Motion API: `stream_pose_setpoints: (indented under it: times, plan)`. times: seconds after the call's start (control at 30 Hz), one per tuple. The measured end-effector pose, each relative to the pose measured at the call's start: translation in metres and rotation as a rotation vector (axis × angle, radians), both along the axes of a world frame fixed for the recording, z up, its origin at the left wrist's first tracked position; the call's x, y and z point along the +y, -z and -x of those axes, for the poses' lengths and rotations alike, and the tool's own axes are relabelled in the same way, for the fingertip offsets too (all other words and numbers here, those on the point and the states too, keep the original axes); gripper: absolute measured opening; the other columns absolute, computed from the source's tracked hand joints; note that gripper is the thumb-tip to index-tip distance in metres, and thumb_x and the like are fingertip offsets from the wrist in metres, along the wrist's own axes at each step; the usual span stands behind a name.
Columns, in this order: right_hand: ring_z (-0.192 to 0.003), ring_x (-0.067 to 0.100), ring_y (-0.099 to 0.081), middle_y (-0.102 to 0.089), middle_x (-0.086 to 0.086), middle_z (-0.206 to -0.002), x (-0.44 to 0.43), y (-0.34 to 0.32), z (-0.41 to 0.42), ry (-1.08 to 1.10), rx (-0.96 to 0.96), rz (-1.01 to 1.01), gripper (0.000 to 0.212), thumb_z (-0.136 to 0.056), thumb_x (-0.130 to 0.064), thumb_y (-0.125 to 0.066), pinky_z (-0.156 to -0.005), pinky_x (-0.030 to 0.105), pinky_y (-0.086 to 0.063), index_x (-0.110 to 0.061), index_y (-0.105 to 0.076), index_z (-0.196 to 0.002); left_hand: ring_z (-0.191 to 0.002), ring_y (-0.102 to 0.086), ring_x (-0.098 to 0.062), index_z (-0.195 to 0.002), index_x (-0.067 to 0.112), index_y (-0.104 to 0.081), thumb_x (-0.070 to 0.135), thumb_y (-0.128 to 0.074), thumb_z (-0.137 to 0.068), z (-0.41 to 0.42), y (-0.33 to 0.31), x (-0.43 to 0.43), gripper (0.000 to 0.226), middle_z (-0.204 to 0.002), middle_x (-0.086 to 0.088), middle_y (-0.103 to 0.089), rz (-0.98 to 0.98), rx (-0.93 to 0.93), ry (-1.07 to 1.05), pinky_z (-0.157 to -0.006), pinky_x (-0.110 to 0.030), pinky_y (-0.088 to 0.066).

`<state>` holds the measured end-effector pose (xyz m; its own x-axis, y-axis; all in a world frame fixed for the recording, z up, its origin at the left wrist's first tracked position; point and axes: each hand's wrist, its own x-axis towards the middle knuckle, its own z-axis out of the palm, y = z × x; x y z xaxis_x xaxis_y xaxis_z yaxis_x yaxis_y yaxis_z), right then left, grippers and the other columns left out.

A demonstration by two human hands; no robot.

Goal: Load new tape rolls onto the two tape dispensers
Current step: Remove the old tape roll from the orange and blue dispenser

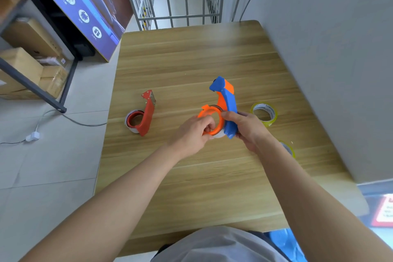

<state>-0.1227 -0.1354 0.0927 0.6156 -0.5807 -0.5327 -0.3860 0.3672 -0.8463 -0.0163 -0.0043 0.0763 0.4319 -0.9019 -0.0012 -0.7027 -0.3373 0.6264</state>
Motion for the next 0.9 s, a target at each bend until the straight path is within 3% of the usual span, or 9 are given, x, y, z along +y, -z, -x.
stream_pose_setpoints:
  times: [0.07,0.13,0.23,0.33,0.47,0.63,0.73,0.8,0.9]
  plan:
    - [-0.075,0.02,-0.063,-0.07,0.01,-0.089,0.001,-0.002,0.002,0.003,-0.003,-0.028,0.034,-0.078,-0.028,-0.073,-0.068,0.029,-0.047,-0.005,-0.068,-0.103,-0.08,-0.052,-0.022,-0.089,0.014,-0.053,0.014,-0.068,-0.075,0.003,-0.001,0.003,0.021,-0.082,0.003,-0.057,0.029,-0.052,0.018,-0.076,-0.029,-0.034]
    - [-0.064,0.015,-0.065,-0.071,0.006,-0.081,0.005,-0.003,0.004,-0.006,-0.023,-0.074,0.025,-0.079,-0.027,-0.073,-0.058,0.024,-0.048,-0.007,-0.07,-0.094,-0.07,-0.047,-0.014,-0.086,0.019,-0.046,0.026,-0.071,-0.074,0.006,-0.005,0.003,0.028,-0.073,0.011,-0.05,0.049,-0.078,-0.015,-0.073,-0.02,-0.023]
    - [-0.065,0.013,-0.069,-0.074,0.007,-0.085,0.014,-0.001,0.006,0.003,-0.077,-0.114,0.028,-0.08,-0.025,-0.073,-0.054,0.022,-0.052,-0.005,-0.069,-0.099,-0.068,-0.046,-0.017,-0.082,0.022,-0.038,0.034,-0.073,-0.07,0.007,-0.013,0.001,0.04,-0.071,0.009,-0.05,0.027,-0.107,-0.041,-0.086,-0.023,-0.026]
    - [-0.071,0.014,-0.071,-0.074,0.007,-0.091,0.019,-0.002,0.007,0.009,-0.123,-0.15,0.033,-0.08,-0.025,-0.073,-0.055,0.022,-0.054,-0.006,-0.067,-0.106,-0.075,-0.054,-0.031,-0.081,0.013,-0.048,0.02,-0.07,-0.073,0.006,-0.017,0.001,0.024,-0.078,-0.005,-0.06,0.079,-0.158,-0.08,-0.064,-0.026,-0.025]
    - [-0.068,0.009,-0.071,-0.076,0.0,-0.082,0.017,-0.004,0.008,-0.01,-0.13,-0.154,0.025,-0.08,-0.028,-0.073,-0.054,0.02,-0.053,-0.012,-0.069,-0.098,-0.08,-0.057,-0.032,-0.088,0.007,-0.056,0.017,-0.061,-0.083,0.008,-0.018,0.002,0.013,-0.089,-0.011,-0.065,0.069,-0.159,-0.139,-0.063,-0.034,-0.036]
    - [-0.065,0.008,-0.07,-0.076,-0.002,-0.08,0.022,-0.005,0.005,0.005,-0.11,-0.102,0.025,-0.079,-0.03,-0.074,-0.053,0.02,-0.051,-0.013,-0.067,-0.096,-0.06,-0.048,-0.026,-0.078,0.007,-0.061,0.02,-0.057,-0.087,0.005,-0.02,0.004,0.016,-0.063,-0.004,-0.055,0.039,-0.035,-0.217,-0.051,-0.029,-0.029]
    - [-0.069,0.012,-0.069,-0.074,0.003,-0.086,0.025,-0.006,0.002,-0.021,-0.084,-0.042,0.028,-0.077,-0.031,-0.075,-0.062,0.026,-0.055,-0.012,-0.067,-0.097,-0.055,-0.04,-0.022,-0.075,0.009,-0.064,0.02,-0.06,-0.084,0.003,-0.022,0.008,0.015,-0.055,0.0,-0.045,0.067,0.04,-0.281,-0.047,-0.022,-0.027]
    - [-0.076,0.019,-0.067,-0.071,0.009,-0.09,0.026,-0.006,0.001,-0.036,-0.043,0.054,0.036,-0.074,-0.03,-0.077,-0.073,0.035,-0.053,-0.008,-0.066,-0.101,-0.064,-0.049,-0.027,-0.076,0.007,-0.064,0.02,-0.059,-0.085,0.003,-0.024,0.011,0.017,-0.065,-0.004,-0.054,0.071,-0.045,-0.234,-0.055,-0.026,-0.032]
    - [-0.075,0.02,-0.062,-0.067,0.007,-0.086,0.028,-0.003,0.003,-0.035,0.02,0.132,0.034,-0.07,-0.028,-0.08,-0.072,0.035,-0.05,-0.01,-0.065,-0.094,-0.075,-0.055,-0.029,-0.08,0.008,-0.062,0.024,-0.055,-0.088,-0.001,-0.03,0.01,0.02,-0.083,-0.009,-0.065,0.052,-0.162,-0.187,-0.064,-0.037,-0.041]
